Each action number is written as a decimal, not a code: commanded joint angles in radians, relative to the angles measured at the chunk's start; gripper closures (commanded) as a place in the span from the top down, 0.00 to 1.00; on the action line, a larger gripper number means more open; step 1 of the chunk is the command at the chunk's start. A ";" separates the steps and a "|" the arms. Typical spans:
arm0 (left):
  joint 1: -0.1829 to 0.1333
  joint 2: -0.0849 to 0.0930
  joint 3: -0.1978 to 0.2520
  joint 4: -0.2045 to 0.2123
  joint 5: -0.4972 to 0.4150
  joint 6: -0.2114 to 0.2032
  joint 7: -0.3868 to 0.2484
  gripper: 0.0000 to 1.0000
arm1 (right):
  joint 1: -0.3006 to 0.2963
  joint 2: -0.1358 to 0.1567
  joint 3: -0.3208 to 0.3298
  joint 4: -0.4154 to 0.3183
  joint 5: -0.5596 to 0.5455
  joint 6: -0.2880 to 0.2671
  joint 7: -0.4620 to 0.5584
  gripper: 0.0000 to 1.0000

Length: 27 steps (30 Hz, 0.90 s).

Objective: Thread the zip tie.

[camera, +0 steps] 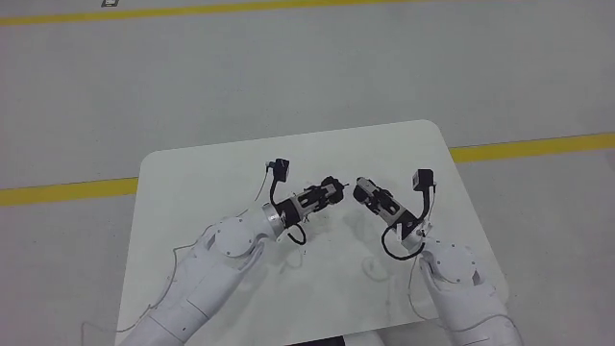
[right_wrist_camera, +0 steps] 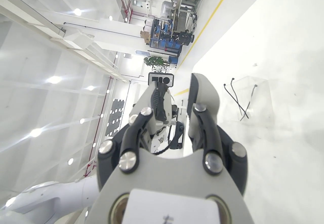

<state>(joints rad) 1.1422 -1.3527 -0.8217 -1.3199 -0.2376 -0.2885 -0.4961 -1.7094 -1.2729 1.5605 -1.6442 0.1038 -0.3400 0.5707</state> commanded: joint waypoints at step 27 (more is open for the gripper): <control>0.216 0.123 -0.283 -0.281 0.317 0.028 -0.108 0.00 | 0.027 0.013 0.056 0.046 0.069 0.000 0.174 1.00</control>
<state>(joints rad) 1.3339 -1.2364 -1.0823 -1.5768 0.0640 -0.2649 -0.6013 -1.6826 -1.2596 1.6162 -1.5985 0.1732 -0.3400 0.7451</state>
